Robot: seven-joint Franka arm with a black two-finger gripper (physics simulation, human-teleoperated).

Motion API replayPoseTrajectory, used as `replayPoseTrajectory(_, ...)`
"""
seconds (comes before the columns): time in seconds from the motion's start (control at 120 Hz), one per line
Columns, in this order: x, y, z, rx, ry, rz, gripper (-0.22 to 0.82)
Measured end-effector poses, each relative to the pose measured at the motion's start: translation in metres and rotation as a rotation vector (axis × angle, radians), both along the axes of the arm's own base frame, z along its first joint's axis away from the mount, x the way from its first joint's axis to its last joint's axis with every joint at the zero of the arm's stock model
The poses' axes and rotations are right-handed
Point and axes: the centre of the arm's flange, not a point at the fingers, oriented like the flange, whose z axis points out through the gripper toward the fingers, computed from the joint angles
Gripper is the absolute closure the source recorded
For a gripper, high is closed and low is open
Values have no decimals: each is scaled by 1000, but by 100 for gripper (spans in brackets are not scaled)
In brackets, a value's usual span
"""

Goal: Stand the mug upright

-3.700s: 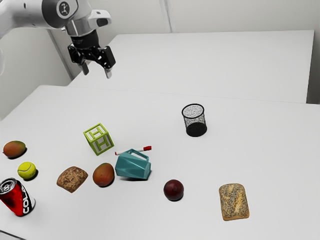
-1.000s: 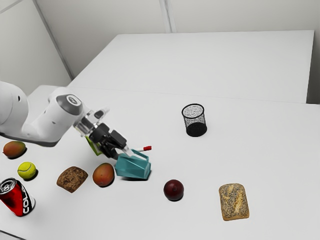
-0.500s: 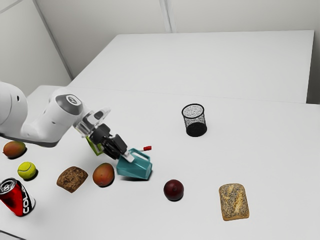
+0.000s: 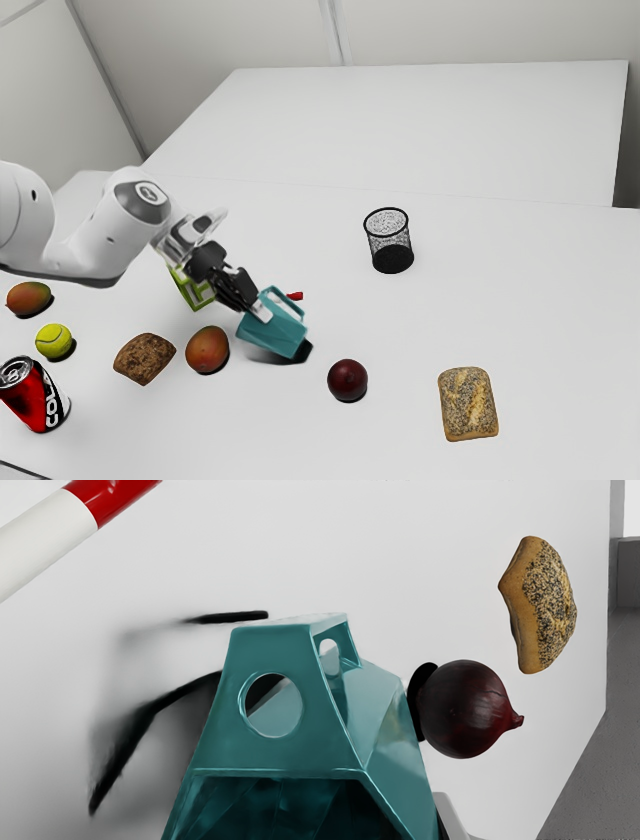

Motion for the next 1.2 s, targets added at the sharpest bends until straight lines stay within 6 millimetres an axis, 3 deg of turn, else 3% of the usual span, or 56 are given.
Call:
replayPoseTrajectory(0.267, 4, -18, 25, 83, -56, -67, 78)
replayPoseTrajectory(0.5, 7, -44, 46, 291, -135, -187, 78)
replayPoseTrajectory(0.825, 17, -71, 46, 590, -220, -287, 78)
replayPoseTrajectory(1.2, 21, -75, 35, 688, -210, -226, 78)
